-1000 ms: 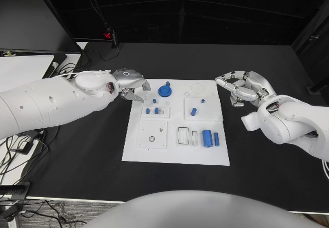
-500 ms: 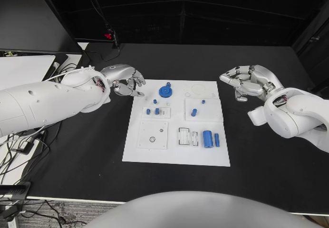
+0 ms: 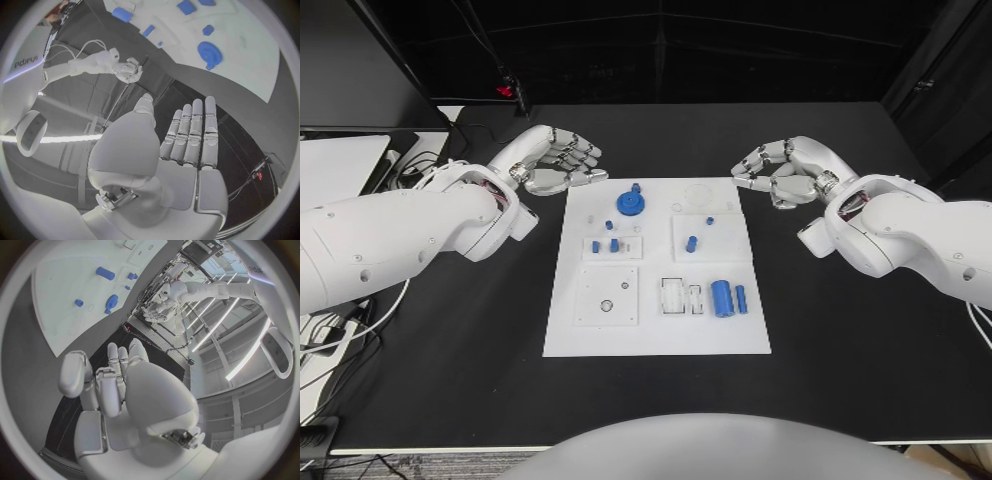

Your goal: Assemble the parts on the task board

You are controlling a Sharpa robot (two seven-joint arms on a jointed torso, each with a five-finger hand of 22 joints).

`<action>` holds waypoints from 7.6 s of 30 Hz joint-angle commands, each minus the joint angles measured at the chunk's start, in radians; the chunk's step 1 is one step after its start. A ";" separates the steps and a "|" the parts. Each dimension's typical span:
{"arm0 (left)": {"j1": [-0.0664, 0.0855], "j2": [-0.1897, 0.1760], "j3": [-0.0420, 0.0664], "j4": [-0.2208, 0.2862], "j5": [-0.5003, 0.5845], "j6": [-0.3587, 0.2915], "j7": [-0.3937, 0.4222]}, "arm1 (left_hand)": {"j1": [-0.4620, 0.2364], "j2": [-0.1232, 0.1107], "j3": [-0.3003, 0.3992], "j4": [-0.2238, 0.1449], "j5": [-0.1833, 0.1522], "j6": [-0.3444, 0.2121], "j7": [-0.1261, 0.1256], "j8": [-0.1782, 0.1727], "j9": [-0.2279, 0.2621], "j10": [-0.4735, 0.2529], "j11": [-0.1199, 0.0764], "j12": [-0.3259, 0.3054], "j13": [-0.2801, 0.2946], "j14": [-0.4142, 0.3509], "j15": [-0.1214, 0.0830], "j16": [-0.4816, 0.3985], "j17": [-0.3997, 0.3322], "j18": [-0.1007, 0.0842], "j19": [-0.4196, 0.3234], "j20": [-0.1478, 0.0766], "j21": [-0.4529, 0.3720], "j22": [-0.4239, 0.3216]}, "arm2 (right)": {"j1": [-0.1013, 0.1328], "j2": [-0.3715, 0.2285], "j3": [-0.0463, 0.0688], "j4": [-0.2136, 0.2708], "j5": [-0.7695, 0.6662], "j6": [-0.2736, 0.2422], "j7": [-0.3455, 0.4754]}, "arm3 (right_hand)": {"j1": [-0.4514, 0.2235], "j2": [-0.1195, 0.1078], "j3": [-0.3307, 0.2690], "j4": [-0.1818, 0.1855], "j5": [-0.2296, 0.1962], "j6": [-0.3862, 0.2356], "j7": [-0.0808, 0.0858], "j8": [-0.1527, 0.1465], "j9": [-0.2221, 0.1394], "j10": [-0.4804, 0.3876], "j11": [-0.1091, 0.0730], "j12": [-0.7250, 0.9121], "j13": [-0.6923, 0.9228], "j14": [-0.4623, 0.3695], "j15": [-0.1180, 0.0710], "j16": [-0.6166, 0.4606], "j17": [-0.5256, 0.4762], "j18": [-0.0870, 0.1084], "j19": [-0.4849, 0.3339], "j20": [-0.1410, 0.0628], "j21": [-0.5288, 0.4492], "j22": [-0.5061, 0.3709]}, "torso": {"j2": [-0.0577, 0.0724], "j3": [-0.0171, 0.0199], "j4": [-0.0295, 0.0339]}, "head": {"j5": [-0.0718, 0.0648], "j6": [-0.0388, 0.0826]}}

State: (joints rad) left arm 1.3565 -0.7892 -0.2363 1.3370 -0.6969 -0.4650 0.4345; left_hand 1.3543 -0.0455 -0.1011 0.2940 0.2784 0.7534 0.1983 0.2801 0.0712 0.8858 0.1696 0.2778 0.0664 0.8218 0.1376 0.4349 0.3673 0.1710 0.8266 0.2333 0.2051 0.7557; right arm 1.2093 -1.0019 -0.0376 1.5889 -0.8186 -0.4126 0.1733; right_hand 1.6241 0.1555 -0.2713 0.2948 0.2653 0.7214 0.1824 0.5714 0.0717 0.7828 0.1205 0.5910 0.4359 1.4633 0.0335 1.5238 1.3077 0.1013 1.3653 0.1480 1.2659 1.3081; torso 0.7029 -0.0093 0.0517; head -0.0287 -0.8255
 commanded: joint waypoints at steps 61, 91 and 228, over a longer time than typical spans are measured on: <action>-0.022 0.017 0.001 0.065 0.573 0.012 0.323 | -0.159 0.036 0.027 -0.001 -0.114 -0.237 0.069 0.189 0.011 -0.261 0.054 0.173 0.007 -0.324 0.066 0.167 -0.124 -0.016 -0.121 0.051 -0.127 -0.145 | -0.047 0.208 0.000 -0.145 -0.958 0.164 -0.326 | 0.079 -0.078 0.121 -0.008 -0.217 0.150 -0.012 -0.366 -0.005 0.115 -0.001 -0.266 -0.372 0.071 0.003 -0.022 0.103 -0.014 0.034 -0.008 -0.017 0.020 | 0.000 0.0000 -0.0004 | 0.006 0.014; -0.022 0.014 0.001 0.060 0.573 -0.007 0.303 | -0.139 0.076 0.014 -0.003 -0.100 -0.249 0.069 0.223 0.008 -0.274 0.053 0.206 0.004 -0.328 0.064 0.207 -0.150 -0.011 -0.097 0.051 -0.114 -0.150 | -0.061 0.244 0.001 -0.169 -0.992 0.199 -0.377 | 0.064 -0.077 0.167 -0.004 -0.218 0.237 -0.033 -0.394 -0.004 0.246 -0.030 -0.324 -0.376 0.072 -0.025 -0.022 0.099 -0.015 0.043 -0.032 -0.021 0.016 | 0.000 0.0003 -0.0003 | 0.006 0.005; -0.021 0.024 0.001 0.050 0.573 -0.016 0.297 | -0.118 0.098 -0.007 -0.003 -0.081 -0.256 0.067 0.247 0.004 -0.274 0.051 0.234 0.002 -0.334 0.062 0.236 -0.173 -0.009 -0.084 0.050 -0.104 -0.152 | -0.126 0.376 0.006 0.048 -1.067 0.182 -0.308 | 0.101 -0.105 0.301 -0.009 -0.216 0.392 -0.050 -0.432 -0.004 0.442 -0.049 -0.522 -0.376 0.075 -0.040 -0.028 0.087 -0.015 0.056 -0.052 -0.042 0.004 | 0.000 -0.0003 0.0002 | 0.136 -0.047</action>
State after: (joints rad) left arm 1.3334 -0.7662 -0.2366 1.3868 -0.1264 -0.4792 0.6794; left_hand 1.2363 0.0398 -0.1011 0.2893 0.1909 0.5041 0.1597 0.5227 0.0766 0.6161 0.2228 0.5069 0.0697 0.4925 0.1999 0.6676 0.1956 0.1545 0.7360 0.2858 0.0962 0.6051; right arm 1.0838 -0.6279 -0.0315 1.6372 -1.8465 -0.2549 -0.1400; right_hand 1.7238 0.0550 0.0220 0.2869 0.0452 1.1152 0.1274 0.1417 0.0665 1.2240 0.0680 0.0724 0.0610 1.4651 -0.0145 1.4917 1.3078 0.0850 1.4206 0.0898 1.2304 1.3078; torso 0.7024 -0.0104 0.0516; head 0.1063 -0.8727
